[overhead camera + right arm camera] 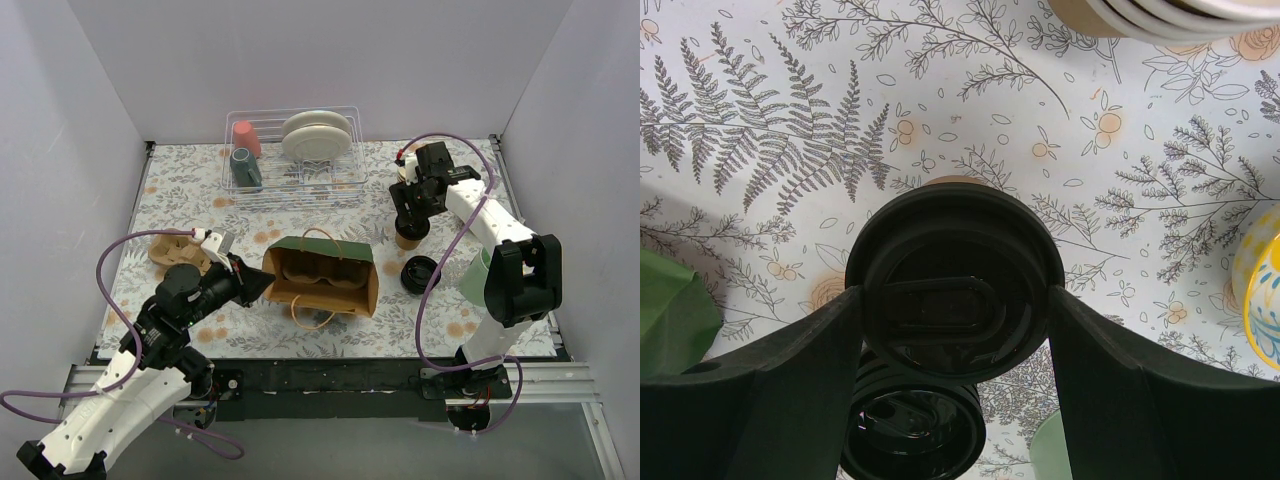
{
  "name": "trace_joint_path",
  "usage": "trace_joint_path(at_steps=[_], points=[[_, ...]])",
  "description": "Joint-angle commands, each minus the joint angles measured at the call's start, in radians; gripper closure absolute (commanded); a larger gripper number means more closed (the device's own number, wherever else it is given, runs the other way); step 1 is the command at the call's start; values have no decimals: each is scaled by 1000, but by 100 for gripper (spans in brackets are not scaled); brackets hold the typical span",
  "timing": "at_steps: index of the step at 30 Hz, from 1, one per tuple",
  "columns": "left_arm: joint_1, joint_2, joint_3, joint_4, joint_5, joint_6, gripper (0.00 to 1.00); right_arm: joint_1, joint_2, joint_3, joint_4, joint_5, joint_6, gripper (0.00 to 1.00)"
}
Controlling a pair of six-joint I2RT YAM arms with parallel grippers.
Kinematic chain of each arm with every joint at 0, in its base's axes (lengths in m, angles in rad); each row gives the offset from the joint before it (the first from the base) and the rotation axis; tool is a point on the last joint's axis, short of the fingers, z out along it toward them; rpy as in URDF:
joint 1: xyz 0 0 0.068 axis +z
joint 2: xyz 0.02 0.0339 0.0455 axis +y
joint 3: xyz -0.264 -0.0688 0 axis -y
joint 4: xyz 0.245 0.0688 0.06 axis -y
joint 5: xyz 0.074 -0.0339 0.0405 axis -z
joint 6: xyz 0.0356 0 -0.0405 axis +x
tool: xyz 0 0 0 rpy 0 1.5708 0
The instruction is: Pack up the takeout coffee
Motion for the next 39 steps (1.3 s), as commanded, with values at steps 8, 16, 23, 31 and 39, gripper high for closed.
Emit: trace_joint_path(at_steps=[8,16,23,31,39], points=[[2,37,51,-23,-26,-26,100,121,-80,222,-100,106,-17,49],[2,38,72,-72,-66,-86,100,221,-190,437,-202,106,-5,51],[2,61,89,-102,-77,-112,100,301,-365,492,-145,-162,0,54],[2,72,110,-116,-166,-117,100,641,-496,430,-58,-255,9,56],[2,106,135,-110,-171,-132,100,752,-490,483,15,-239,6,57]])
